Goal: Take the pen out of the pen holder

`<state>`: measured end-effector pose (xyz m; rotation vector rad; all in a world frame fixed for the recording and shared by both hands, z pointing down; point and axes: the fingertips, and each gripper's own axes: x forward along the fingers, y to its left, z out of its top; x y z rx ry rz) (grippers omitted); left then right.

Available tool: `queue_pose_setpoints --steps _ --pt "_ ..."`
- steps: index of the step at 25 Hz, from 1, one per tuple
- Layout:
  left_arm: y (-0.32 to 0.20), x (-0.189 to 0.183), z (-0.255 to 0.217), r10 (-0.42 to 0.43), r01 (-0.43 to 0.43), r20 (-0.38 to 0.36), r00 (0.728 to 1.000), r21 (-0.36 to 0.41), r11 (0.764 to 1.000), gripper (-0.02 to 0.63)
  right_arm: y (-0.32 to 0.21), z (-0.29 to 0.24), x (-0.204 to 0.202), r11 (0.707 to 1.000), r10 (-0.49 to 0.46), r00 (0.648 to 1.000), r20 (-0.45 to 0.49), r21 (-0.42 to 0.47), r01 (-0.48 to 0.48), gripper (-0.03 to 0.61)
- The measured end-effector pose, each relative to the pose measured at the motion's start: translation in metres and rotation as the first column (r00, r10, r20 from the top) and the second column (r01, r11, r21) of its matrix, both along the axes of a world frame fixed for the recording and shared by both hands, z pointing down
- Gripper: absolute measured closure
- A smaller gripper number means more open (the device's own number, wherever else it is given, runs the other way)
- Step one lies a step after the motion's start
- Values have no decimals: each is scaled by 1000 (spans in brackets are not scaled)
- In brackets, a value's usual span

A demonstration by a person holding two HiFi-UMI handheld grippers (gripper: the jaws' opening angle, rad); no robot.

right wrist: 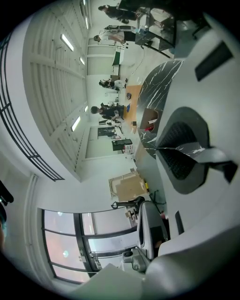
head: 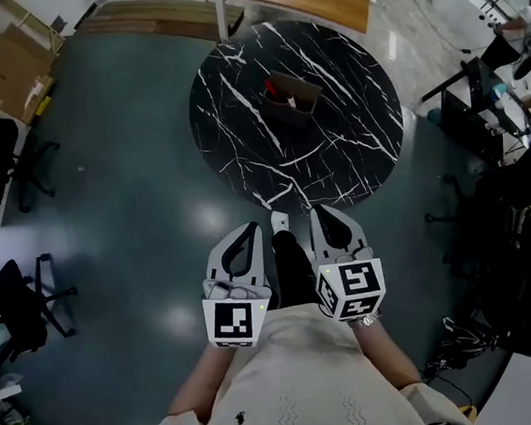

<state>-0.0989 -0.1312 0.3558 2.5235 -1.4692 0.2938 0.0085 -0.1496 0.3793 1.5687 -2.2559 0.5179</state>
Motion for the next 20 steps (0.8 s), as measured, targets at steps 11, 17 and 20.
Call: queue_pose_setpoints --steps 11,17,20 --pt "-159 13 19 -125 124 -18 992 -38 992 603 -162 33 27 993 -98 995 -18 -70 96 557" --pt "-227 36 28 -133 132 -22 991 -50 990 603 -238 67 34 981 -156 987 -44 -128 149 555" --pt "-251 48 36 -130 129 -9 991 -72 989 603 -265 92 36 967 -193 980 -53 -178 181 554"
